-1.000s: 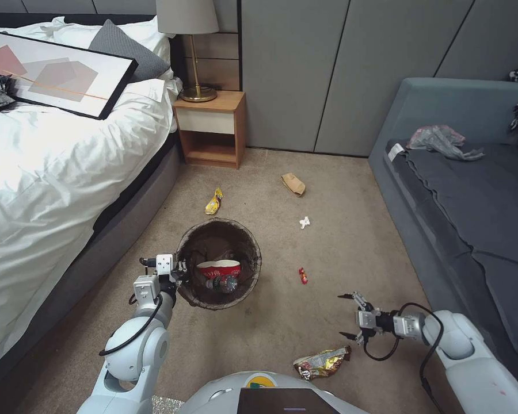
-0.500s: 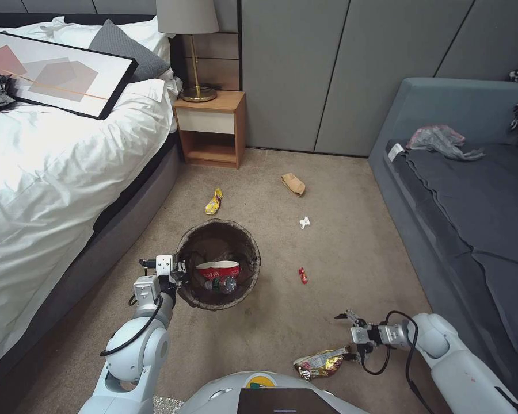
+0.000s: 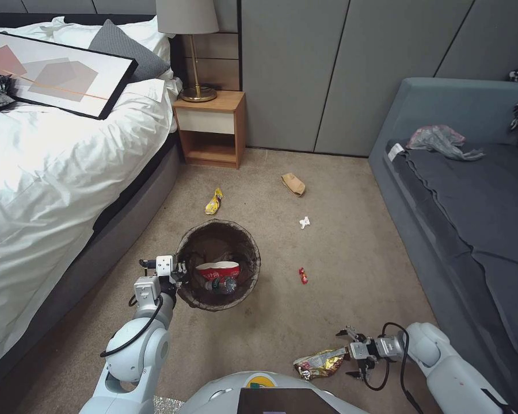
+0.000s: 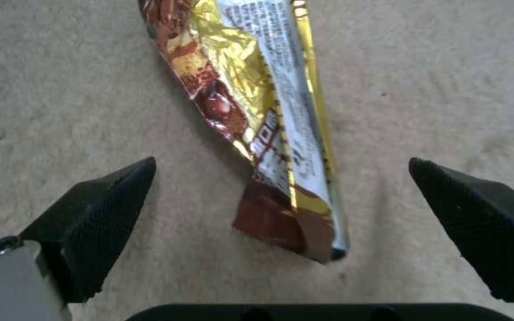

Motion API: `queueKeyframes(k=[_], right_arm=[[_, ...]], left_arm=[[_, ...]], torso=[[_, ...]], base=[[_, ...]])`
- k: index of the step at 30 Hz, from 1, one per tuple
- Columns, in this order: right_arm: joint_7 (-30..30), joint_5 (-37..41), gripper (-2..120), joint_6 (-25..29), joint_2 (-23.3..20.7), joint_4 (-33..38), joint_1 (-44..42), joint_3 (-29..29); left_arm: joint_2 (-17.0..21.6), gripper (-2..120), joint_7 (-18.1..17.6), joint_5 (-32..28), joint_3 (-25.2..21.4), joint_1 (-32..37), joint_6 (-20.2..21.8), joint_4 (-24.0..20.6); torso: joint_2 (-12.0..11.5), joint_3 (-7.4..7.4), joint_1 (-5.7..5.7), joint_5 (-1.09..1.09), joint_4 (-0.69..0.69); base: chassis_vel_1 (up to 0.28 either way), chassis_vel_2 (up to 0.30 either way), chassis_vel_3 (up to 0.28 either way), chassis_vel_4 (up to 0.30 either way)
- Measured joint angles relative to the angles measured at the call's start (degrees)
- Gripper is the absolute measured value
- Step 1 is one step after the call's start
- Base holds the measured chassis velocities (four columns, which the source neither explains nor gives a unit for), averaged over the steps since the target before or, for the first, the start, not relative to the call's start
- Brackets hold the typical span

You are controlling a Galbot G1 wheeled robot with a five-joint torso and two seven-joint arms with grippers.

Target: Pick up the trash bin, then pick up the garbage from the floor and place it into the trash bin.

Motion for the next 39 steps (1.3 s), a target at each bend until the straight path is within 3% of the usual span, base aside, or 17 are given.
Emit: queueKeyframes(k=[3, 5, 18, 39], right_arm=[[0.21, -0.77, 100, 0.35, 0.56, -1.28, 0.39, -0.29], [0.25, -1.31, 100, 0.91, 1.26, -2.90, 1.03, -0.29], [0.38, -2.04, 100, 1.44, 3.24, -8.06, 3.93, -1.02], [0.41, 0.13, 100, 1.03, 2.21, -7.84, 3.21, -0.45]], left_arm=[[-0.10, 0, -0.01, 0.07, 0.01, 0.01, 0.00, 0.00], [-0.12, 0, -0.02, 0.09, 0.00, 0.03, 0.01, -0.01], [-0.14, 0, -0.03, 0.20, -0.09, 0.10, 0.07, -0.02], [-0.19, 0, -0.05, 0.33, 0.06, 0.06, 0.15, 0.13]], torso=[[0.00, 0.00, 0.00, 0.01, 0.00], [0.01, 0.00, 0.00, -0.15, -0.01], [0.05, -0.01, -0.01, -0.16, -0.02], [0.00, 0.00, 0.00, 0.13, 0.02]], base=[[0.000, 0.000, 0.000, 0.000], [0.000, 0.000, 0.000, 0.000], [0.000, 0.000, 0.000, 0.000], [0.000, 0.000, 0.000, 0.000]])
